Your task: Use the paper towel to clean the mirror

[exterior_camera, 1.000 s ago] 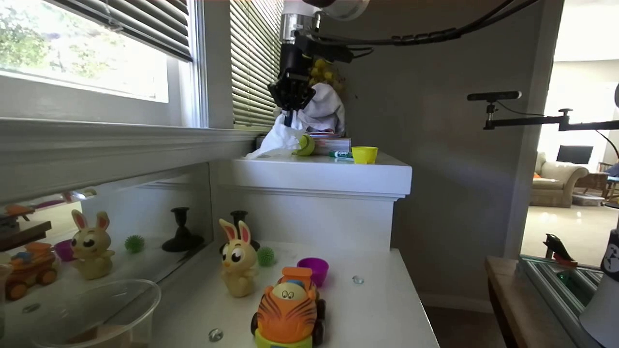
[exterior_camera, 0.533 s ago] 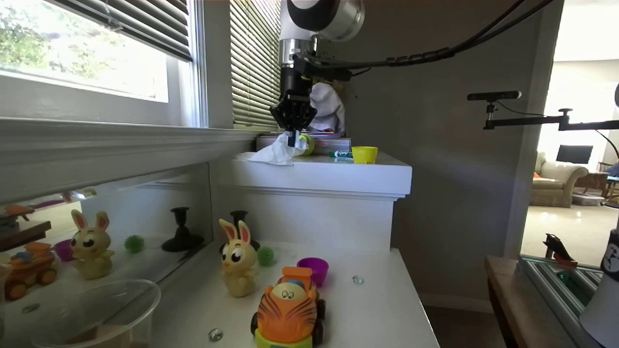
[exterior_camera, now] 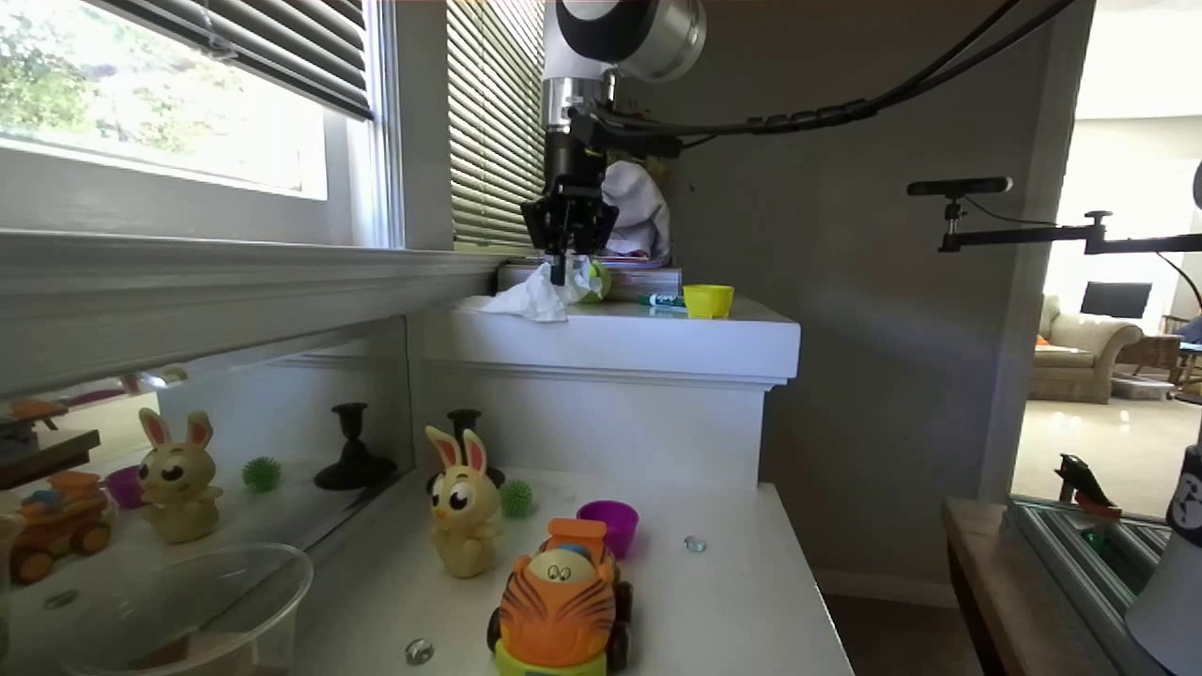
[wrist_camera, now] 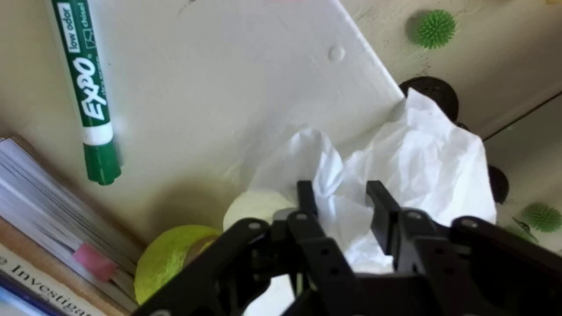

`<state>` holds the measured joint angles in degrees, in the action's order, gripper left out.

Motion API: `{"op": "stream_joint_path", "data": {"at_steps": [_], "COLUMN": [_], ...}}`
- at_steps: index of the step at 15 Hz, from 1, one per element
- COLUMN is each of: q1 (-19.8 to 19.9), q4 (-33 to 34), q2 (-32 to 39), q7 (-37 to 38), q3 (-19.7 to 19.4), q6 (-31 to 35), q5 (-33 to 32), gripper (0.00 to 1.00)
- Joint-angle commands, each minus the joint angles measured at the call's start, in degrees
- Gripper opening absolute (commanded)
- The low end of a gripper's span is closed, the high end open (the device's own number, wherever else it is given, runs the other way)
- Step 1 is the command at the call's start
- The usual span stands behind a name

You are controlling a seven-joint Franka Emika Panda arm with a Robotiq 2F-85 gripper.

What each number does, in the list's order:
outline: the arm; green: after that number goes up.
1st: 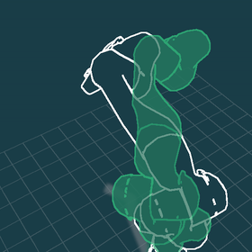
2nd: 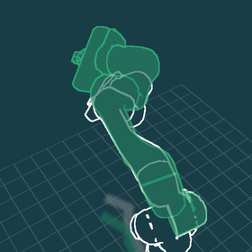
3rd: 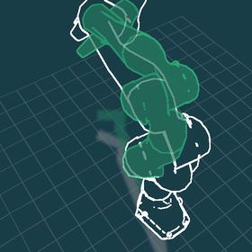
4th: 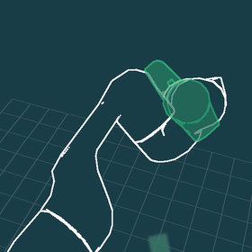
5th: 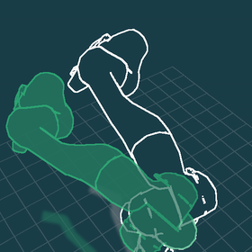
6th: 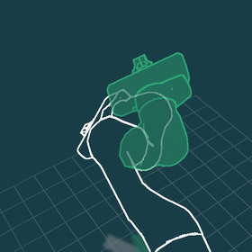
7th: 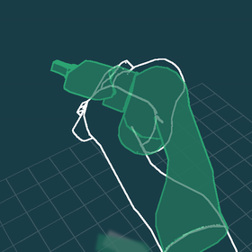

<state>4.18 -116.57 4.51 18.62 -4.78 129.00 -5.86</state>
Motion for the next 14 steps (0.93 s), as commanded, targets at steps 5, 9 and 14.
{"op": "stream_joint_path", "data": {"at_steps": [5,9,14], "q1": [-2.2,-3.6,-3.6], "q4": [1.5,1.6,1.7], "q2": [-11.2,-12.5,-11.8], "q7": [-7.1,-5.9,-5.4], "q3": [2.6,4.3,5.0], "q6": [-14.0,-14.2,-13.1], "q5": [9.9,11.3,9.7], "gripper": [0.96,1.0,1.0]}}
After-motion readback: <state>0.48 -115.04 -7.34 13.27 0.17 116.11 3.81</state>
